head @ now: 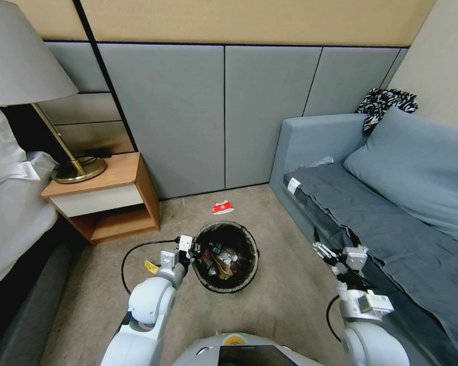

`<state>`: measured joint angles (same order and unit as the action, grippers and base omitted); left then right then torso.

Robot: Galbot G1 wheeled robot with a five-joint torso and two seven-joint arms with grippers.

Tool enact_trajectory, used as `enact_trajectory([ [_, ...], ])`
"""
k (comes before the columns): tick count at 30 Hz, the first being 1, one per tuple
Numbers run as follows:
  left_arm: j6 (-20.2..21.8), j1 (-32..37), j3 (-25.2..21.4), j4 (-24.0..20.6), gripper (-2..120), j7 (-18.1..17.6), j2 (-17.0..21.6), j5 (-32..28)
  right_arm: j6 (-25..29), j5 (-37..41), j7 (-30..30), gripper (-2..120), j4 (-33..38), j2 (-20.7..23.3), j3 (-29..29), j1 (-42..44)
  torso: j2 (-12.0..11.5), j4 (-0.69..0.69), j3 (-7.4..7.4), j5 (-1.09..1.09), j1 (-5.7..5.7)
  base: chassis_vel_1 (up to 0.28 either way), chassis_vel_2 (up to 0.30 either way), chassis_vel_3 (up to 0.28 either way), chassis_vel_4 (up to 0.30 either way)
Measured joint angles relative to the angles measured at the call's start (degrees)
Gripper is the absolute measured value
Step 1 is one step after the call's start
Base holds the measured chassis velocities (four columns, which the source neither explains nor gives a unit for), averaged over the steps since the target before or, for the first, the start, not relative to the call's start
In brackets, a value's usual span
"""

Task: Pick up the trash bin, then pick up the garbage from the floor and place it into the trash bin.

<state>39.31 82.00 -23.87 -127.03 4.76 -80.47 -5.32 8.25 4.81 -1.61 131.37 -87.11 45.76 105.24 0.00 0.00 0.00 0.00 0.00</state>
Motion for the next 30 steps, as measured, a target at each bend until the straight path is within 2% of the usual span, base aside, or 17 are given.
enact_trajectory([
  [30, -0.3, 0.0, 0.1, 0.3, 1, 0.0, 0.2, 0.0, 0.1, -0.4, 0.0, 100, -1.5, -0.9, -0.1, 0.0, 0.0, 0.0, 0.0, 0.0, 0.0, 0.054, 0.051, 0.05, 0.052],
])
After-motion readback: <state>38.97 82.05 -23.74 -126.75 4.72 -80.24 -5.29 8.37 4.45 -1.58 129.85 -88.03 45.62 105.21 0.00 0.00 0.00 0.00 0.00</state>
